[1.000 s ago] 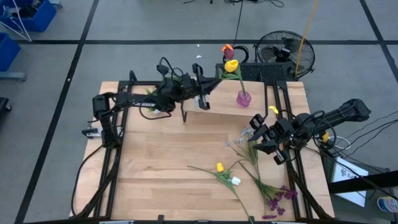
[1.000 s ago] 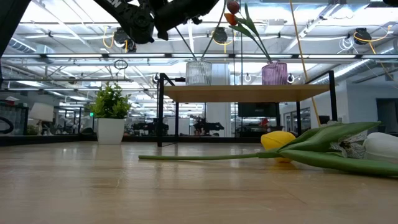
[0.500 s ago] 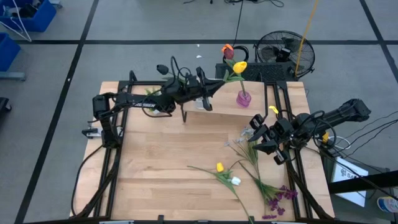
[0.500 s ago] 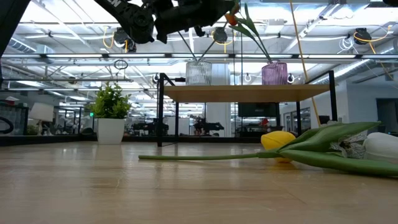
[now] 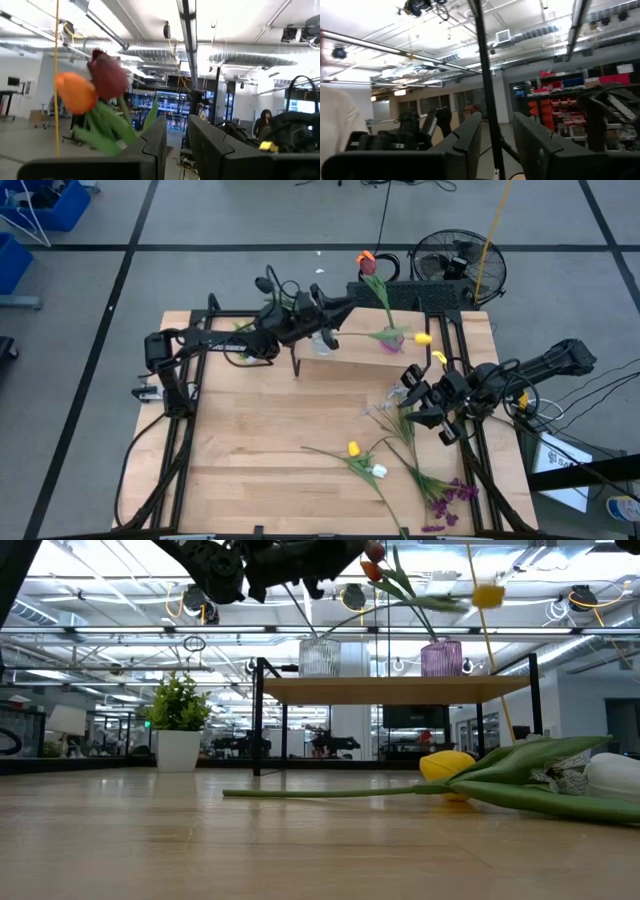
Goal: Pick and place flowers into a vace then onto a shelf
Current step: Put the yellow tulip into the transparent vase
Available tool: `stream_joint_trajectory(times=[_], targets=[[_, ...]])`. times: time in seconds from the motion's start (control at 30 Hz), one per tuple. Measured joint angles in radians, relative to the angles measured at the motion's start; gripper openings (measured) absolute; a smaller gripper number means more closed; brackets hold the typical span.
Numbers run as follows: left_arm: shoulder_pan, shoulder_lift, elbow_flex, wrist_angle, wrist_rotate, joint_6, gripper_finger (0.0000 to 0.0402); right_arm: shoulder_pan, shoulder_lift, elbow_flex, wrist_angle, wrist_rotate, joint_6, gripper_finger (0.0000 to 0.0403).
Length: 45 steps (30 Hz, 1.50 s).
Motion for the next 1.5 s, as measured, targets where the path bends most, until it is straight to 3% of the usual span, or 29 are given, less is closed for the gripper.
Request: stream_joint_trajectory(times=[0.17,0.47,0.73,0.83,1.03,1.2,1.4,1.5], targets=[[-0.001,-0.053,0.000,-0.003,0.001,0.045,0.0085,0.000,-0.001,0.000,-0.033,0.072,0.003,0.0105],[-0.008,-0.153,0.000,-0.055,0.009,0.074,0.0085,-0.001,0.000,-0.002,-0.378,0.468,0.156,0.0105],[-0.067,-0.312,0.000,-0.068,0.010,0.183,0.0085,0.007,-0.076,-0.002,-0.385,0.514,0.100,0.0120],[-0.104,-0.397,0.000,-0.147,0.009,0.244,0.0085,0.007,-0.136,-0.002,-0.447,0.600,0.105,0.0123],[-0.183,-0.555,0.000,-0.366,0.009,0.277,0.0085,0.007,-0.230,-0.002,-0.613,0.882,0.106,0.0122],[-0.236,-0.645,0.000,-0.452,0.008,0.307,0.0085,0.007,-0.238,-0.002,-0.632,0.938,0.117,0.0121],[-0.273,-0.703,0.000,-0.463,0.009,0.315,0.0085,-0.001,-0.238,-0.002,-0.722,1.168,0.187,0.0128],[-0.278,-0.715,0.000,-0.488,0.009,0.334,0.0085,-0.023,-0.238,-0.001,-0.708,1.174,0.154,0.0139]])
